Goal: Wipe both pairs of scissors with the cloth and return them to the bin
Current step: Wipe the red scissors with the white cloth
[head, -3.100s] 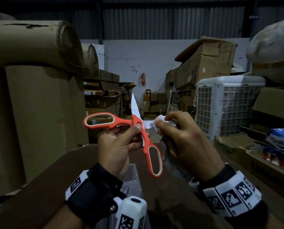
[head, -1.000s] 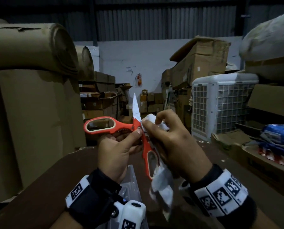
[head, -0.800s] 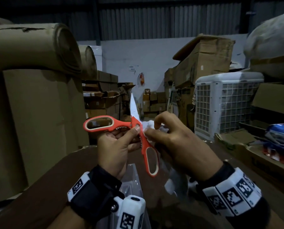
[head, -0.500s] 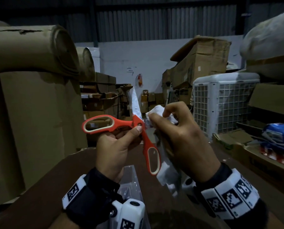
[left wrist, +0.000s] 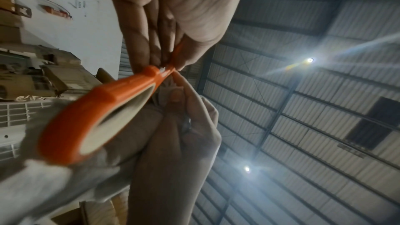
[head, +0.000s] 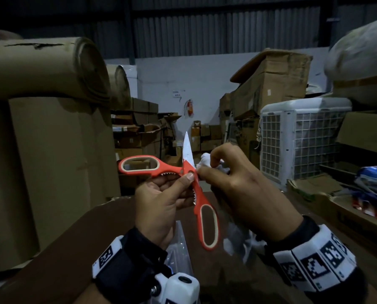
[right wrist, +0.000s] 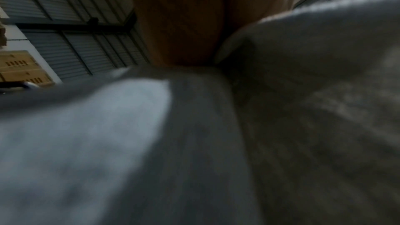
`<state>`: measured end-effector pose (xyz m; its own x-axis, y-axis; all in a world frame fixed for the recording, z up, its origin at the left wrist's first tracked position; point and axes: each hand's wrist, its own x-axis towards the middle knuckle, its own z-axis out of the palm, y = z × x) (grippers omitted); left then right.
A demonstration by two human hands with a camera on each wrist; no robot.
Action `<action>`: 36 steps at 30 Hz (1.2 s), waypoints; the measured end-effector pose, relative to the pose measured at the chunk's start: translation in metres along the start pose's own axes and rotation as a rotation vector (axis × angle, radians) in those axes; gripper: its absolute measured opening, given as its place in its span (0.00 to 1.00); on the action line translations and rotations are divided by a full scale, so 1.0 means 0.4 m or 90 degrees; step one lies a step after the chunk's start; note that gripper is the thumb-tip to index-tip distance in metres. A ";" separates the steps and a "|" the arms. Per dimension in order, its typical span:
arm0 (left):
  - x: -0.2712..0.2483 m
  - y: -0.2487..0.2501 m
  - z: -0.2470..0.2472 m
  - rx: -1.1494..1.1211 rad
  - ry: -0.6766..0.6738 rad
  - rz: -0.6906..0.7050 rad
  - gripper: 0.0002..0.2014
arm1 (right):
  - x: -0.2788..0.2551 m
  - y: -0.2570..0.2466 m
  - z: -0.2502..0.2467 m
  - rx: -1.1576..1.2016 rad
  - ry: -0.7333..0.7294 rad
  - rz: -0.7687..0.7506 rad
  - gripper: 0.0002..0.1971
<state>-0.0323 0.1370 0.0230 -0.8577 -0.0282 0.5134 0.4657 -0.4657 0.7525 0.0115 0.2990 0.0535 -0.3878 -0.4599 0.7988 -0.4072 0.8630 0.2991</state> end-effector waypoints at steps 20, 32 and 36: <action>0.007 0.011 0.005 -0.030 -0.009 0.020 0.19 | -0.010 0.061 -0.090 0.225 -0.005 0.143 0.15; -0.002 0.000 0.004 -0.030 0.012 -0.015 0.15 | 0.001 -0.020 0.015 0.310 0.159 0.209 0.06; 0.003 -0.002 0.009 -0.043 0.016 -0.005 0.06 | -0.003 0.006 0.029 0.255 0.183 0.226 0.07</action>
<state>-0.0331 0.1405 0.0245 -0.8667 -0.0458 0.4968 0.4441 -0.5247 0.7263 0.0016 0.2992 0.0472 -0.3404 -0.0347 0.9396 -0.5950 0.7818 -0.1867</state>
